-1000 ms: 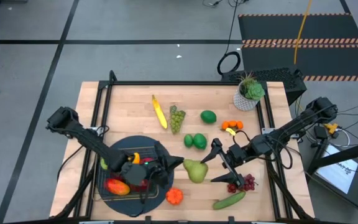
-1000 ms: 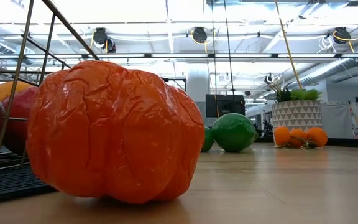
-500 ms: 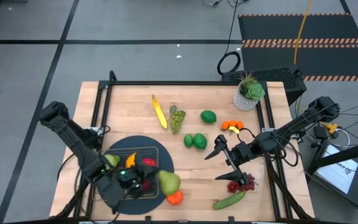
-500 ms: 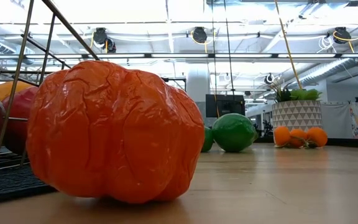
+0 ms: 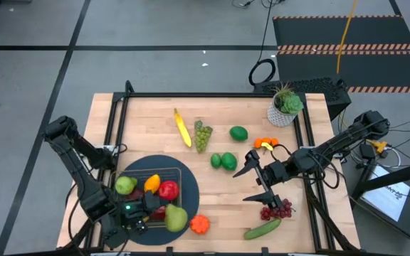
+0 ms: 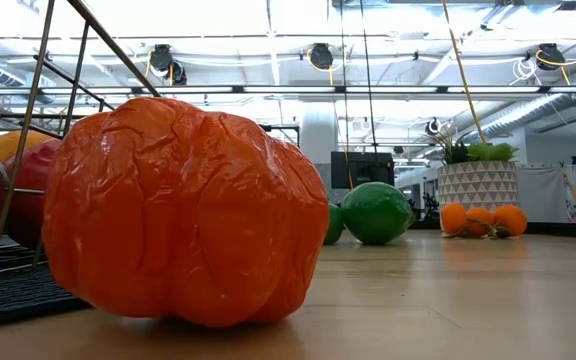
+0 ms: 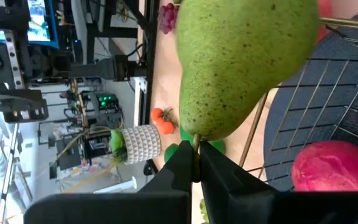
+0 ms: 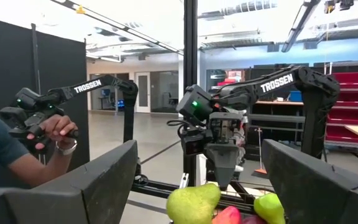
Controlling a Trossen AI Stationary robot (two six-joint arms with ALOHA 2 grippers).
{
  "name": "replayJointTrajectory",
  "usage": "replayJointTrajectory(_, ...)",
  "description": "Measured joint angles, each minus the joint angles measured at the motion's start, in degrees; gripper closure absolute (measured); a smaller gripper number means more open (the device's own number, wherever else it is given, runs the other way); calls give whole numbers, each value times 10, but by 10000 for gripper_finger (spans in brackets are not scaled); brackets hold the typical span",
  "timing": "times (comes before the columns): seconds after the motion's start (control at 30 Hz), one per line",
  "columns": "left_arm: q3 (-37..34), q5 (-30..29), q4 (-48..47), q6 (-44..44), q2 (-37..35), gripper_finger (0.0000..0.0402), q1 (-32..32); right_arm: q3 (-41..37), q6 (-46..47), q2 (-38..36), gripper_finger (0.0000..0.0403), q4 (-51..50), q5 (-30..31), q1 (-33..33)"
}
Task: Build produce basket
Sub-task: Put the pear into the gold wire basket
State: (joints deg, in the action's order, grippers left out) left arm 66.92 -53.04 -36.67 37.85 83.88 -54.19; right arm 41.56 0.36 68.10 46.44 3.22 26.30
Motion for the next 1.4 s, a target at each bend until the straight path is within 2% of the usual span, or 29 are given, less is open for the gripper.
replayJointTrajectory(0.23, 0, 0, 0, 2, 0, 375, -1, 0, 4, 0, 67, 0, 0, 0)
replayJointTrajectory(0.47, 0, -1, 0, -9, 0, 392, -1, 0, 4, 0, 67, 0, 0, 0)
replayJointTrajectory(0.63, 0, -8, 4, -15, 0, 372, -1, 0, 4, 0, 67, 0, 0, 0)
replayJointTrajectory(0.8, 0, -46, 13, -113, -18, 392, 7, 0, 5, 0, 67, 0, 0, 0)
replayJointTrajectory(1.0, 0, -78, 13, -237, -68, 378, 24, 0, 4, 0, 67, 0, 0, 0)
replayJointTrajectory(1.17, 0, -123, 13, -355, -100, 392, 42, 0, 4, 0, 67, 0, 0, 0)
replayJointTrajectory(1.4, 0, -126, 42, -482, -129, 373, 61, 0, 4, 0, 67, 0, 0, 0)
